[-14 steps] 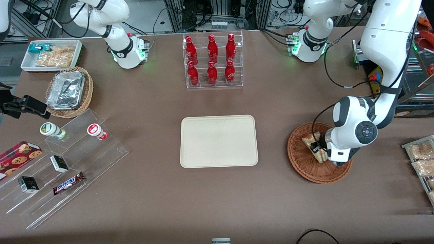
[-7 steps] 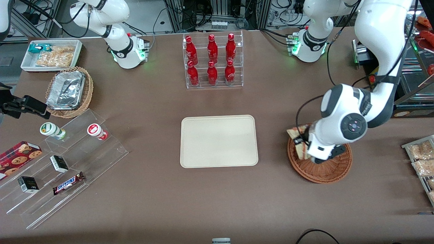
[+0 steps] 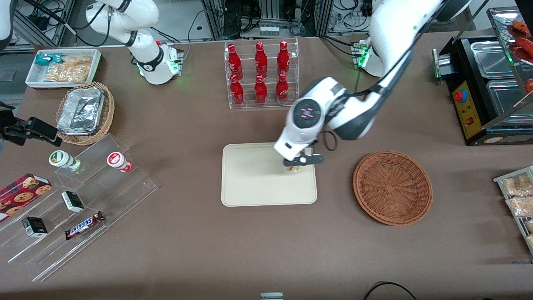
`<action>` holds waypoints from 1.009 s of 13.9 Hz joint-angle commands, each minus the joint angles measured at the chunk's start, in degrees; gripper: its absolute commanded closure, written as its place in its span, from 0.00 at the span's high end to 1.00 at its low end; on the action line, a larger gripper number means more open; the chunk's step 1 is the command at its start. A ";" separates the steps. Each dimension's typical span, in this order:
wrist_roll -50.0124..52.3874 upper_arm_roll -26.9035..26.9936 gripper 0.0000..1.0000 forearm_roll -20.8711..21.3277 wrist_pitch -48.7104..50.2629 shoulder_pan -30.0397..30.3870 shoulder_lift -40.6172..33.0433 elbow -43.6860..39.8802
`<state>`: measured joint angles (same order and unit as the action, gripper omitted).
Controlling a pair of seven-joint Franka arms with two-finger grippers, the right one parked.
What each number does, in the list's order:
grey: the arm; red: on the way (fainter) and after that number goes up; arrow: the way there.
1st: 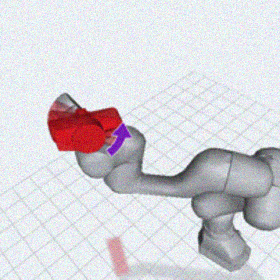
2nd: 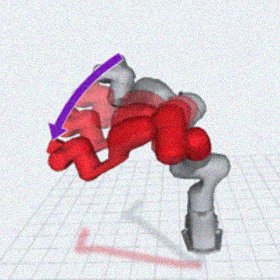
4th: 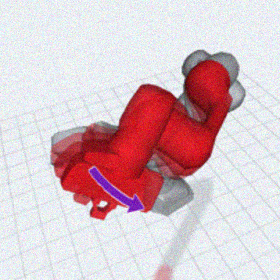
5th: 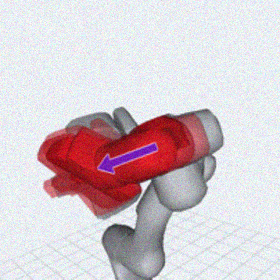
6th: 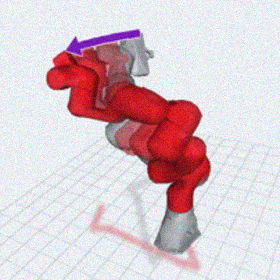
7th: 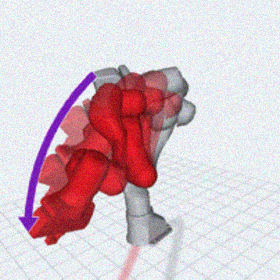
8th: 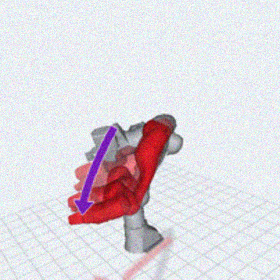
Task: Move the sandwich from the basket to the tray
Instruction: 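Lift the sandwich and carry it with the left gripper over the tray, then lower the sandwich onto the tray and open the left gripper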
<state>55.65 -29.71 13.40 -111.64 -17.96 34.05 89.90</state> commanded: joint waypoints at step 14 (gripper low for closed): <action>7.03 1.06 1.00 12.95 -2.80 -7.00 15.34 -12.90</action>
<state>62.33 -29.51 23.41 -115.15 -23.62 48.77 79.61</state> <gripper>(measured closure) 0.458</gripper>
